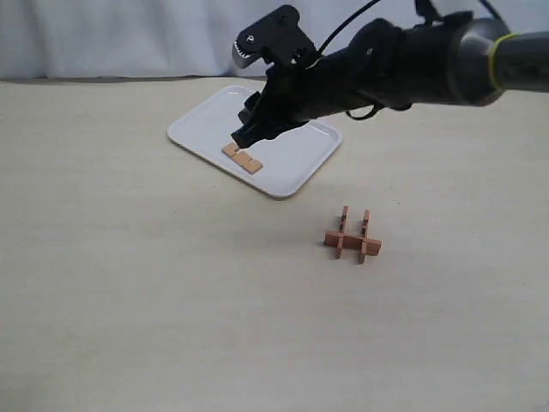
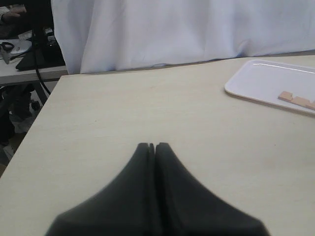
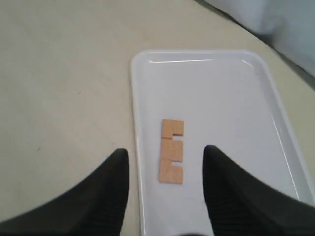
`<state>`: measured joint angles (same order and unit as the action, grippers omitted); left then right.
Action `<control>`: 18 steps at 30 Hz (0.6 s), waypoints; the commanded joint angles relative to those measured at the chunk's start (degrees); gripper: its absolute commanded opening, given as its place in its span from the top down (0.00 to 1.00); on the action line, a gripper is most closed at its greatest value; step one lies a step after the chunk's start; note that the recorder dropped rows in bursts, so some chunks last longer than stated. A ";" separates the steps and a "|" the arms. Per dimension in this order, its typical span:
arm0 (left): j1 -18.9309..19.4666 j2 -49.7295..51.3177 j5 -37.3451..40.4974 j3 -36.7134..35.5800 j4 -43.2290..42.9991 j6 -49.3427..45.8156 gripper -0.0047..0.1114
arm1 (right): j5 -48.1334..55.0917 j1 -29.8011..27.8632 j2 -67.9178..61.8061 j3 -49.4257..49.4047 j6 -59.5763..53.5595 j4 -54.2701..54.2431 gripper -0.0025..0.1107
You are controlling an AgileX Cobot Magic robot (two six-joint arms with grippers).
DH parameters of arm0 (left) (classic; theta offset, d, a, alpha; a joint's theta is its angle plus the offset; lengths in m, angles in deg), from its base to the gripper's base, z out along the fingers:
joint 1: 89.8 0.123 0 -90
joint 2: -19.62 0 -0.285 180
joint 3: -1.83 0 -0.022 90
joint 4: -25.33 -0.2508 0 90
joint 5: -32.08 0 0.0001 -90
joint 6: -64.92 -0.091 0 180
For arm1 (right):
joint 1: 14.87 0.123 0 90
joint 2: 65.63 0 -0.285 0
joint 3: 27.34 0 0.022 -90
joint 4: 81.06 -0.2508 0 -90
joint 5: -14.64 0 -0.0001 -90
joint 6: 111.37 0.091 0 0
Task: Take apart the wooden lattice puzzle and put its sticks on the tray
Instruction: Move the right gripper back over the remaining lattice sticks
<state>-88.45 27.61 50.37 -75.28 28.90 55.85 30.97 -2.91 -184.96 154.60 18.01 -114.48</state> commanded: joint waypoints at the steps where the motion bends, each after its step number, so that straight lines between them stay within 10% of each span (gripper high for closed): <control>1: -0.02 -0.21 -0.58 -0.11 -0.12 -0.06 0.96 | 13.87 -0.09 5.38 0.12 9.91 18.74 0.58; 8: -0.02 -0.21 -0.58 -0.11 -0.12 -0.06 0.96 | 39.81 -0.09 7.84 0.12 21.76 44.65 0.58; 18: -0.02 -0.21 -0.58 -0.11 -0.01 -0.06 0.96 | 51.29 -0.09 7.84 -2.49 18.21 48.98 0.58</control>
<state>-88.45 27.61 50.37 -75.28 28.90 55.85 80.61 -2.91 -177.64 153.94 37.60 -65.33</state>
